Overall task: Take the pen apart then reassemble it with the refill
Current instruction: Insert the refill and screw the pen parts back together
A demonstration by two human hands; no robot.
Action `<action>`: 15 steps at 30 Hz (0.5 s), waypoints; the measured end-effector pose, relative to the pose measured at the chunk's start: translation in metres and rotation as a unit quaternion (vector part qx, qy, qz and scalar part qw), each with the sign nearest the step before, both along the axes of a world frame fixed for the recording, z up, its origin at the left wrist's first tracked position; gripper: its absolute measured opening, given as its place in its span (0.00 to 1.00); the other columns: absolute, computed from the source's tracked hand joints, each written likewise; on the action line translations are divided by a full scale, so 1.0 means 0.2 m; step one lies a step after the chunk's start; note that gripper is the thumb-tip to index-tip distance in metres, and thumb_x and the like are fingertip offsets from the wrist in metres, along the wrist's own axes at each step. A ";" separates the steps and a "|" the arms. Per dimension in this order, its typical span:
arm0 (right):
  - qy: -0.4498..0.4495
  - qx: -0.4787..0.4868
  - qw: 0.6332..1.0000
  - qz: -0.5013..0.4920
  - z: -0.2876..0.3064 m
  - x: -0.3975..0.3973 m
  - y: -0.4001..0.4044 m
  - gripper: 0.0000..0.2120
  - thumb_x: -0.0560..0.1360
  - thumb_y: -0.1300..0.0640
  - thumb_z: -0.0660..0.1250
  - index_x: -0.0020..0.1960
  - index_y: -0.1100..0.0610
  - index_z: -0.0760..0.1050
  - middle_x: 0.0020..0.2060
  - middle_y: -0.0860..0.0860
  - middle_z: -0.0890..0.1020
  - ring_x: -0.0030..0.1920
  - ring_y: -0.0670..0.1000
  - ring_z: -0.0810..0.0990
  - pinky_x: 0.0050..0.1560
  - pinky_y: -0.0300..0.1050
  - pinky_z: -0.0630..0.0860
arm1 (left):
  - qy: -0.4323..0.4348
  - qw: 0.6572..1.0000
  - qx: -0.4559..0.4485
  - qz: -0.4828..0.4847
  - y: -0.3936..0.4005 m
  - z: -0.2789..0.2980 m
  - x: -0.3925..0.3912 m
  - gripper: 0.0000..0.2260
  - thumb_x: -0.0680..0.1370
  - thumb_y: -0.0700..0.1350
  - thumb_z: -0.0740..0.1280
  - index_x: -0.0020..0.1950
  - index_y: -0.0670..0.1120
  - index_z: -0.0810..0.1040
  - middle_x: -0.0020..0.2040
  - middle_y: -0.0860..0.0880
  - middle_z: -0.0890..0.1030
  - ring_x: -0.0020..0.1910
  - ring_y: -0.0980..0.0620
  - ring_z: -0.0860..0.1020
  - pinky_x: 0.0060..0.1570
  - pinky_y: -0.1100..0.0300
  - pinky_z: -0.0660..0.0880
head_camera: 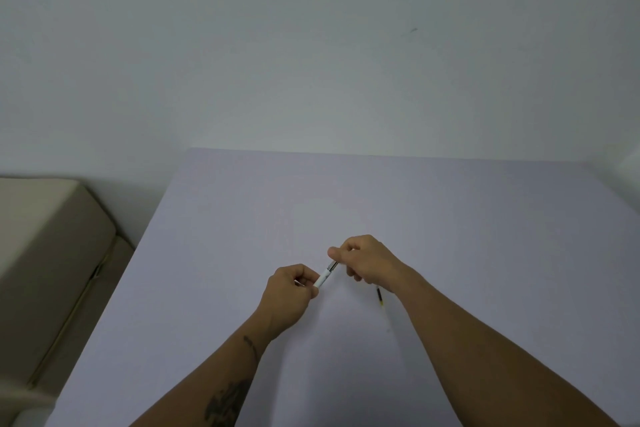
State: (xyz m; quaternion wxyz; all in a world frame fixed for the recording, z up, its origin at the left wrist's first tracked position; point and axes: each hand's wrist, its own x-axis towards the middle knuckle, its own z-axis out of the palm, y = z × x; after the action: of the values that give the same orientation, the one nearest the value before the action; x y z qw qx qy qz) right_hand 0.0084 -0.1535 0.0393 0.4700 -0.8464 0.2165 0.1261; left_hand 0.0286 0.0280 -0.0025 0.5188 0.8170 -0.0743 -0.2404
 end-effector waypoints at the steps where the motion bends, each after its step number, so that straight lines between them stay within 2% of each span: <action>1: 0.000 0.027 1.000 -0.009 0.01 0.00 -0.01 0.12 0.73 0.47 0.71 0.46 0.56 0.80 0.35 0.52 0.82 0.32 0.49 0.77 0.33 0.41 0.72 | -0.001 1.000 0.002 0.002 0.00 0.00 0.00 0.06 0.74 0.35 0.69 0.44 0.44 0.83 0.36 0.50 0.77 0.33 0.53 0.72 0.33 0.62 0.69; 3: -0.010 0.063 0.998 -0.012 0.02 0.01 -0.02 0.08 0.73 0.56 0.72 0.52 0.53 0.81 0.39 0.53 0.85 0.34 0.48 0.79 0.33 0.41 0.73 | -0.002 1.000 0.007 0.004 0.00 -0.01 0.01 0.06 0.75 0.35 0.69 0.44 0.44 0.83 0.36 0.50 0.77 0.33 0.53 0.72 0.33 0.62 0.69; 6: -0.017 0.062 0.998 -0.008 0.00 0.02 -0.02 0.05 0.74 0.62 0.70 0.47 0.55 0.83 0.38 0.52 0.86 0.34 0.47 0.80 0.32 0.38 0.72 | -0.002 1.000 0.004 0.004 0.00 -0.01 0.02 0.06 0.74 0.35 0.69 0.45 0.44 0.83 0.36 0.49 0.78 0.33 0.53 0.72 0.33 0.62 0.69; 9: -0.029 0.043 0.998 -0.031 -0.03 0.02 0.00 0.04 0.75 0.59 0.70 0.41 0.57 0.82 0.35 0.51 0.85 0.33 0.46 0.80 0.31 0.35 0.72 | 0.000 1.000 -0.001 0.006 -0.01 -0.01 0.02 0.06 0.74 0.35 0.69 0.44 0.45 0.84 0.37 0.49 0.78 0.33 0.53 0.73 0.33 0.61 0.70; 12: -0.036 0.028 0.998 -0.042 -0.04 0.02 0.02 0.13 0.75 0.50 0.70 0.39 0.59 0.78 0.32 0.51 0.82 0.31 0.48 0.77 0.37 0.41 0.73 | 0.004 1.000 -0.009 0.011 -0.02 0.00 0.03 0.06 0.74 0.36 0.69 0.43 0.46 0.83 0.36 0.50 0.78 0.33 0.53 0.73 0.33 0.61 0.71; 15: -0.033 0.032 0.998 -0.050 -0.05 0.02 0.03 0.18 0.76 0.47 0.69 0.40 0.62 0.76 0.32 0.53 0.79 0.32 0.49 0.74 0.36 0.43 0.72 | 0.009 1.000 -0.016 0.012 -0.03 0.00 0.02 0.06 0.74 0.35 0.69 0.43 0.45 0.83 0.37 0.50 0.78 0.34 0.52 0.73 0.35 0.59 0.72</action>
State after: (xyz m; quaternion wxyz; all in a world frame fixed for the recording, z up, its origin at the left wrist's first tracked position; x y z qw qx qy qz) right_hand 0.0117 -0.1481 0.0289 0.5100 -0.8225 0.2386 0.0810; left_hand 0.0335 0.0227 -0.0029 0.5353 0.8072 -0.0641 -0.2403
